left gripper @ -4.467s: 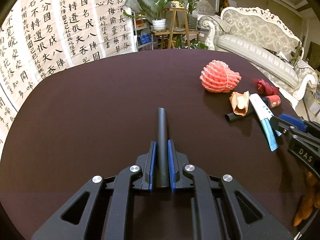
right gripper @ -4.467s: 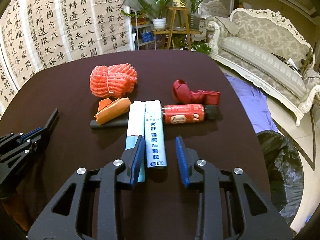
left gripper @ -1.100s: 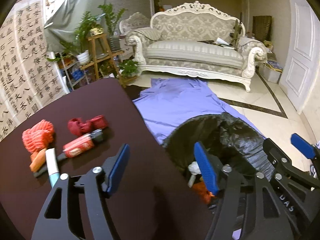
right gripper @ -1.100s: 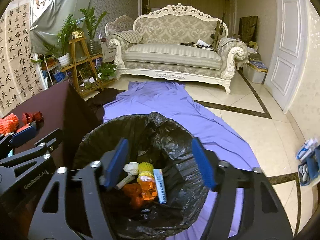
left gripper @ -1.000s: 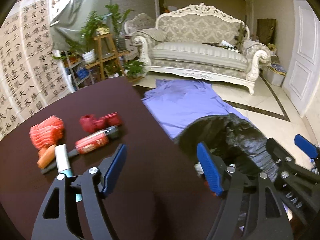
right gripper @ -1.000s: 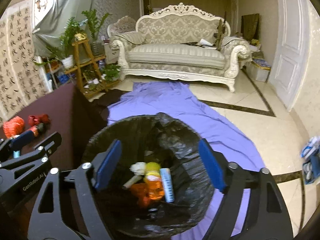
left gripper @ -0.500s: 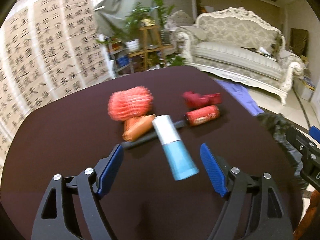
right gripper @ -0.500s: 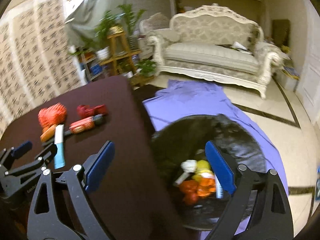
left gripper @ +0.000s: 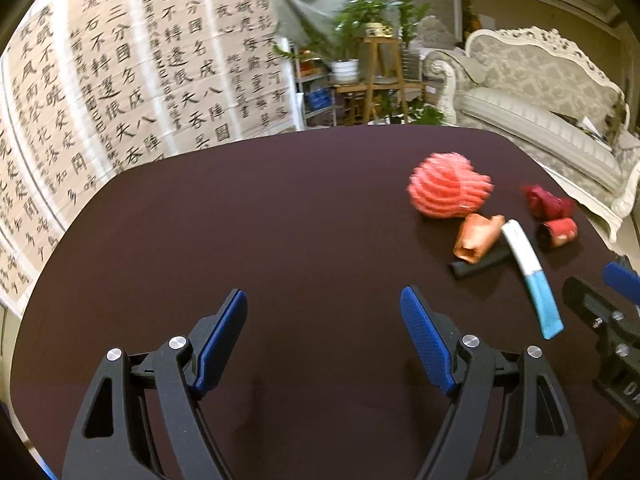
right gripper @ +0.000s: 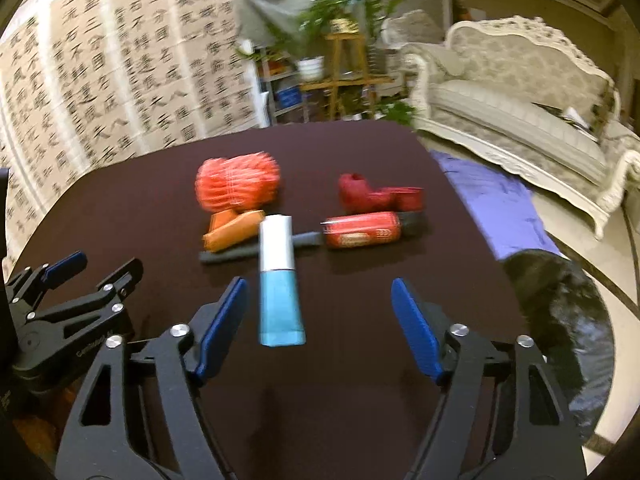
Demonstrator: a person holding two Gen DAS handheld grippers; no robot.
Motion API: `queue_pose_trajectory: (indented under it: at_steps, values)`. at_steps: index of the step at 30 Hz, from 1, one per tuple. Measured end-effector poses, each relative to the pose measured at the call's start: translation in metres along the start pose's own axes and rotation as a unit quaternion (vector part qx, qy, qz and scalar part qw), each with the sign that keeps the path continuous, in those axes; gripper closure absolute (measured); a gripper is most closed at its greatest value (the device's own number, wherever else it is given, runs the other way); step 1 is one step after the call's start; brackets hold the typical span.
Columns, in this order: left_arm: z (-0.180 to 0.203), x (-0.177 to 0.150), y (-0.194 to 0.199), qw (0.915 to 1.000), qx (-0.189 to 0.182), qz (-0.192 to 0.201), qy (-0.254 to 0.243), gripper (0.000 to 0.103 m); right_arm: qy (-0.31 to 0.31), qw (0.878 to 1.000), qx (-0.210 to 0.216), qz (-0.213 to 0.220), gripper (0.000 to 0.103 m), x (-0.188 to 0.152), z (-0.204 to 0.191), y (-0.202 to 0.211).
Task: Collect trash
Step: 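Close the right tool on the white-and-blue tube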
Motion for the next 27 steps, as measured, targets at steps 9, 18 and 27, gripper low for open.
queue_pose_trajectory:
  at_steps: [9,18,27]
  values:
    - [-0.004,0.003,-0.003,1.0,-0.005,0.001,-0.001,0.026,0.016,0.999,0.005,-0.049,0.084,-0.009,-0.013,-0.022]
    - [0.013,0.01,-0.006,0.9996,-0.022,0.002,-0.017,0.026,-0.007,0.999,-0.022,-0.047,0.084,-0.024,0.017,-0.006]
    - [0.028,0.017,-0.011,0.999,-0.031,0.0,-0.032,0.026,-0.053,0.996,-0.045,-0.049,0.084,-0.035,0.063,0.003]
Point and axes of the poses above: each gripper's, at about its wrist camera, not at the fingertips, and y roughly against the way its jaws point, z to its right, x to its top, the point moved 10 cm from there along -y, roughly the way its jaws point, and after that the axes turned 5 degrees about -z, right-handed, at the moved point
